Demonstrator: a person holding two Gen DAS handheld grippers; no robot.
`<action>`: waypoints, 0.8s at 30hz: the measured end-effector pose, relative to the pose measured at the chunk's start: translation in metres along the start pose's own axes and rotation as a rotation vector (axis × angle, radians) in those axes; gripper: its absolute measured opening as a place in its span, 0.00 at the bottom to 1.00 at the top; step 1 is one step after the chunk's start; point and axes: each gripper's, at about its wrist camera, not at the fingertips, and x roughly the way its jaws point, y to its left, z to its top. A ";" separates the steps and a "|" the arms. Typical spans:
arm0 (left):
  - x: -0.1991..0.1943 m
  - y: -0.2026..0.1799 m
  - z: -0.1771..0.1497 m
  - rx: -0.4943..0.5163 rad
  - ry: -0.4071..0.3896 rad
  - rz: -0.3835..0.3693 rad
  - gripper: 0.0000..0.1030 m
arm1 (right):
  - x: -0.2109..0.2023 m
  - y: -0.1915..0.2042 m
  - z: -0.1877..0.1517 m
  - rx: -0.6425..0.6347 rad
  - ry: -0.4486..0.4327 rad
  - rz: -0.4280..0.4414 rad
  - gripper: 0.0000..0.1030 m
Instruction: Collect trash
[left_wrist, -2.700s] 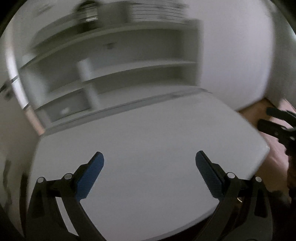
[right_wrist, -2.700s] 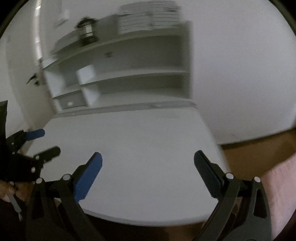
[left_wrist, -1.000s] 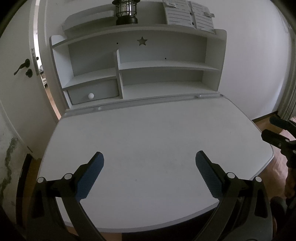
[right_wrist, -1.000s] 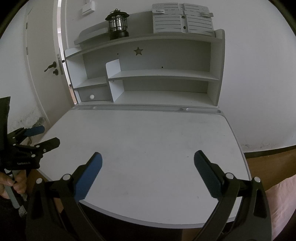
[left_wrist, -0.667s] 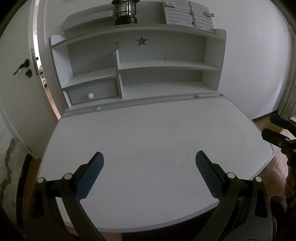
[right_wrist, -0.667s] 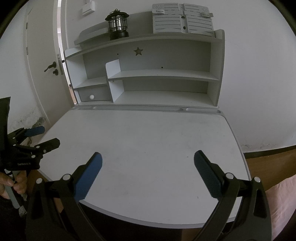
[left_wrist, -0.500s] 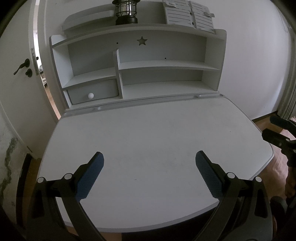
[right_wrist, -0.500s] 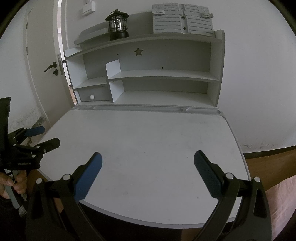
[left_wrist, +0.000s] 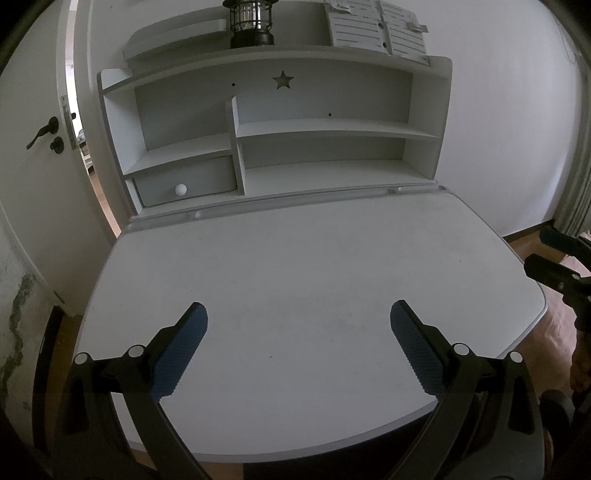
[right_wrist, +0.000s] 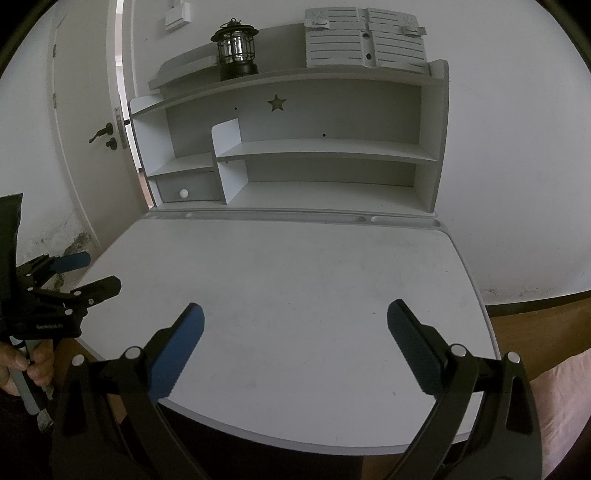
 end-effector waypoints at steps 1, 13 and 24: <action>0.000 0.000 0.000 0.000 0.001 0.000 0.93 | 0.000 0.000 0.000 0.000 -0.001 0.000 0.93; 0.001 0.001 0.000 0.000 0.002 -0.002 0.93 | 0.000 0.002 0.000 0.002 -0.001 -0.004 0.93; 0.001 0.003 -0.001 -0.006 0.005 0.006 0.93 | 0.000 0.001 0.000 0.000 -0.001 -0.004 0.93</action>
